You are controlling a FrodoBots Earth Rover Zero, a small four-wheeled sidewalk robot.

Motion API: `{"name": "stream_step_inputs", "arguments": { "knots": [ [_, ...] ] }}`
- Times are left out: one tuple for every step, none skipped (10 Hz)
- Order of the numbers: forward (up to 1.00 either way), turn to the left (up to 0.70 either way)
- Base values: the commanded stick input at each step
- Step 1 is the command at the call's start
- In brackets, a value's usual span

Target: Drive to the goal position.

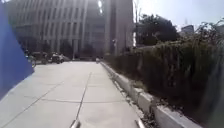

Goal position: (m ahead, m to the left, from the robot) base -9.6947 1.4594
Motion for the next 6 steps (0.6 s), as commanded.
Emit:
{"name": "stream_step_inputs", "arguments": {
  "knots": [
    [0.0,0.0],
    [0.0,0.0],
    [0.0,0.0],
    [0.0,0.0],
    [0.0,0.09],
    [0.0,0.42]
  ]
}}
